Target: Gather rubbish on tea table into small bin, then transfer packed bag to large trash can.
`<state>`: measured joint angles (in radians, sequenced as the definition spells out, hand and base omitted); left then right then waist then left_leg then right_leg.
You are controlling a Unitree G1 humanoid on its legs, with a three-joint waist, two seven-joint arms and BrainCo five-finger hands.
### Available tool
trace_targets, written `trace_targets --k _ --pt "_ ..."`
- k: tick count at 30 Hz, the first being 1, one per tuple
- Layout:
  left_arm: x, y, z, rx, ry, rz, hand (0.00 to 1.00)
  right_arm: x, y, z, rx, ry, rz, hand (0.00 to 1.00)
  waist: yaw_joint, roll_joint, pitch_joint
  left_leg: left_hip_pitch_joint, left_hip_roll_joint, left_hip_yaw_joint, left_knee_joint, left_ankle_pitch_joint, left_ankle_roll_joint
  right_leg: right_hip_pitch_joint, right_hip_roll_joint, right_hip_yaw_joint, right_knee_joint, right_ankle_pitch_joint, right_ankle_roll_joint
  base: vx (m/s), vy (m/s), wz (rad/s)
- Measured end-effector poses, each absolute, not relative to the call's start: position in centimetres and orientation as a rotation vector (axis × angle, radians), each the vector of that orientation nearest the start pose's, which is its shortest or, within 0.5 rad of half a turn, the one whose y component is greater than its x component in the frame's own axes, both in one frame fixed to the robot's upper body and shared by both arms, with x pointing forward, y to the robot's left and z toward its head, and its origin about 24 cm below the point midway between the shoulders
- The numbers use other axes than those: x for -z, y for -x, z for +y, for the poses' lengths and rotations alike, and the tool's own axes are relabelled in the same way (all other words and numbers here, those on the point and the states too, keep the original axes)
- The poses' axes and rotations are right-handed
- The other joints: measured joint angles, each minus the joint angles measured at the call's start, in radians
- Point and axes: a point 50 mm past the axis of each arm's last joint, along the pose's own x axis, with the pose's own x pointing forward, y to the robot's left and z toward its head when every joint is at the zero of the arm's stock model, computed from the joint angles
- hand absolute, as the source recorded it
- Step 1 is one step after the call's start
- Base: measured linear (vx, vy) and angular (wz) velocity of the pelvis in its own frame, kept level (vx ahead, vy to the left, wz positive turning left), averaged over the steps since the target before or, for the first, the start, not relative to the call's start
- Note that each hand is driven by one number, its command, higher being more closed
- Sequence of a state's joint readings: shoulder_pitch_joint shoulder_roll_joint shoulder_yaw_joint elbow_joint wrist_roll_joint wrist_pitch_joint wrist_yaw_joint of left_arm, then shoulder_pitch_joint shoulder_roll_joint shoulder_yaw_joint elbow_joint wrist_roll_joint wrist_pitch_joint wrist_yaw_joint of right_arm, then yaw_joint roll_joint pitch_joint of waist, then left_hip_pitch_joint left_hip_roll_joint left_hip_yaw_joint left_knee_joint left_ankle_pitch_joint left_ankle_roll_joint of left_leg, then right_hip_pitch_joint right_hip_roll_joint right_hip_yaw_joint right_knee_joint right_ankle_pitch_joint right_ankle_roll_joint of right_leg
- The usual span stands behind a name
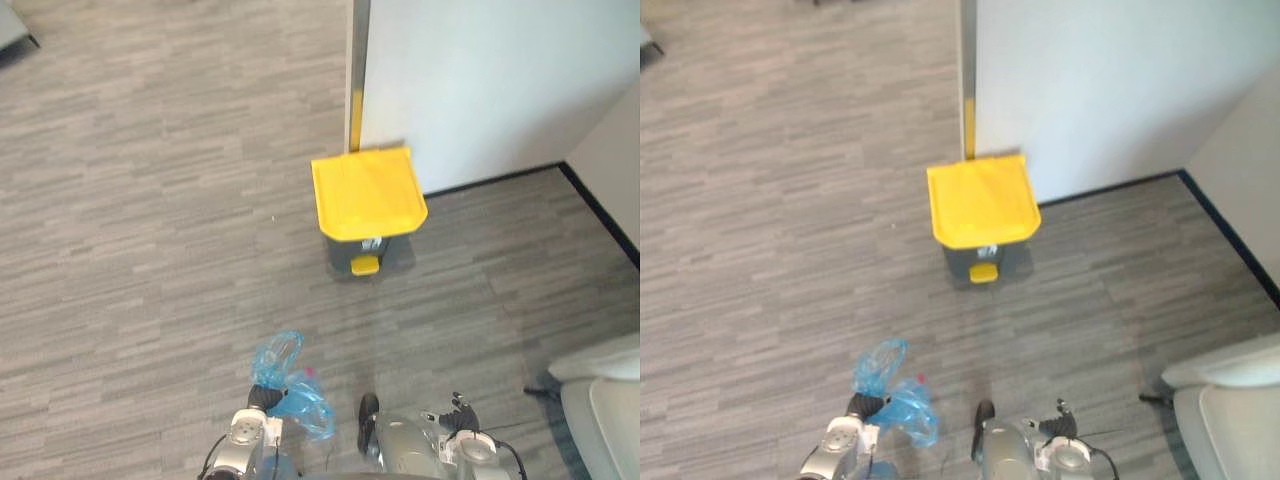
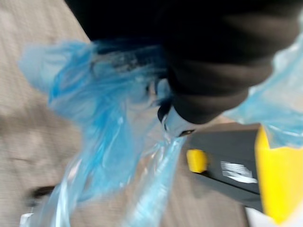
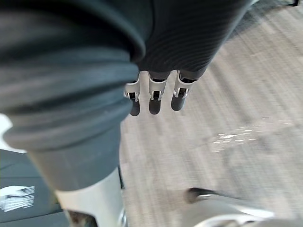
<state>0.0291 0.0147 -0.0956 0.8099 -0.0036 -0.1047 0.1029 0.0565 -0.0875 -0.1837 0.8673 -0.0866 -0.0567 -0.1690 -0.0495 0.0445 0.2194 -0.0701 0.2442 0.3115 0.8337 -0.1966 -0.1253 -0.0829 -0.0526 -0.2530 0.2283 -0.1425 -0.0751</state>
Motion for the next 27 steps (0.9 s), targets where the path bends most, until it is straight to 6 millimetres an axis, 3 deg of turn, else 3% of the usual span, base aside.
trace_targets --k 2,5,7,9,11,13,15,17,20,22,23,25,26,27 --pt "12.2 -17.1 14.3 -0.019 -0.074 0.725 1.00 12.8 -14.7 -21.8 0.346 0.145 0.828 0.00 0.013 -0.015 -0.006 -0.069 0.009 0.065 -0.088 -0.045 0.041 0.042 -0.004 0.029 -0.042 0.000 0.006 0.26 0.008 -0.36" --pt "12.4 -16.8 14.2 -0.011 -0.074 0.739 1.00 13.0 -14.7 -21.6 0.352 0.132 0.836 0.00 0.032 -0.024 -0.005 -0.125 -0.028 0.061 -0.366 -0.037 0.054 0.081 -0.030 0.065 -0.063 -0.013 0.043 0.27 0.110 -0.37" --pt "12.6 -16.5 14.2 -0.006 -0.074 0.753 1.00 13.5 -13.9 -21.9 0.355 0.142 0.874 0.00 0.034 -0.024 -0.011 -0.121 -0.065 0.056 -0.532 0.034 0.050 0.108 -0.049 0.080 -0.063 -0.037 0.084 0.32 0.227 -0.21" --pt "13.3 -15.3 14.4 -0.011 -0.075 0.797 1.00 13.7 -12.9 -22.7 0.368 0.165 0.908 0.00 0.041 0.013 -0.036 -0.101 -0.070 0.021 -0.626 0.178 0.062 0.122 -0.039 0.108 -0.057 -0.074 0.138 0.34 0.335 -0.32" --pt "13.6 -14.7 15.7 -0.027 -0.111 0.825 1.00 14.4 -12.2 -21.3 0.347 0.135 0.947 0.00 0.042 -0.058 -0.058 -0.089 -0.140 0.035 -0.619 0.125 0.084 0.133 -0.108 0.129 -0.063 -0.097 0.182 0.32 0.265 -0.13" --pt "13.6 -14.7 16.1 -0.029 -0.124 0.825 1.00 14.7 -11.6 -20.8 0.344 0.123 0.968 0.00 0.044 -0.091 -0.069 -0.093 -0.185 0.043 -0.584 0.046 0.094 0.116 -0.164 0.141 0.010 -0.130 0.211 0.36 0.283 -0.03" --pt "13.6 -14.6 15.8 -0.018 -0.122 0.828 1.00 14.7 -11.7 -20.9 0.342 0.126 0.965 0.00 0.040 -0.083 -0.067 -0.056 -0.207 0.061 -0.574 -0.006 0.113 0.016 -0.198 0.197 0.261 -0.125 0.224 0.35 0.288 -0.17" --pt "13.7 -14.2 16.2 -0.014 -0.141 0.836 1.00 14.4 -12.1 -21.3 0.344 0.134 0.944 0.00 0.025 -0.067 -0.056 0.031 -0.215 0.060 -0.555 -0.060 0.126 -0.109 -0.216 0.216 0.619 -0.067 0.244 0.39 0.206 0.01" --pt "13.6 -14.4 17.1 -0.022 -0.182 0.829 1.00 14.2 -12.6 -21.7 0.344 0.147 0.933 0.00 0.014 -0.061 -0.051 0.129 -0.195 0.055 -0.555 -0.117 0.123 -0.206 -0.207 0.103 0.776 -0.125 0.195 0.40 0.078 0.02" --pt "13.2 -15.2 17.7 -0.032 -0.199 0.811 1.00 13.6 -14.0 -22.1 0.348 0.158 0.895 0.00 -0.002 -0.045 -0.033 0.197 -0.178 0.059 -0.582 -0.140 0.113 -0.328 -0.200 -0.046 0.675 -0.156 0.144 0.46 0.010 -0.03" --pt "13.0 -15.7 17.8 -0.033 -0.203 0.796 1.00 13.4 -14.5 -22.3 0.348 0.161 0.880 0.00 -0.007 -0.040 -0.016 0.219 -0.170 0.061 -0.585 -0.141 0.112 -0.355 -0.187 -0.084 0.575 -0.140 0.128 0.50 -0.033 0.08" --pt "12.1 -17.6 18.4 -0.039 -0.217 0.745 1.00 13.2 -15.2 -22.1 0.346 0.153 0.865 0.00 -0.014 -0.059 0.035 0.275 -0.156 0.060 -0.546 -0.148 0.101 -0.373 -0.130 -0.121 0.151 0.023 0.125 0.69 -0.130 0.26" --pt "12.0 -17.8 18.6 -0.042 -0.223 0.739 1.00 13.3 -15.0 -22.0 0.345 0.151 0.870 0.00 -0.018 -0.076 0.042 0.288 -0.159 0.059 -0.509 -0.160 0.081 -0.362 -0.136 -0.117 0.049 0.069 0.111 0.76 -0.182 0.07" --pt "12.0 -17.9 18.8 -0.049 -0.225 0.737 1.00 13.3 -15.0 -22.3 0.348 0.160 0.876 0.00 -0.007 -0.073 0.046 0.288 -0.141 0.048 -0.428 -0.204 0.043 -0.336 -0.112 -0.115 -0.001 0.152 0.043 0.63 -0.133 -0.31"
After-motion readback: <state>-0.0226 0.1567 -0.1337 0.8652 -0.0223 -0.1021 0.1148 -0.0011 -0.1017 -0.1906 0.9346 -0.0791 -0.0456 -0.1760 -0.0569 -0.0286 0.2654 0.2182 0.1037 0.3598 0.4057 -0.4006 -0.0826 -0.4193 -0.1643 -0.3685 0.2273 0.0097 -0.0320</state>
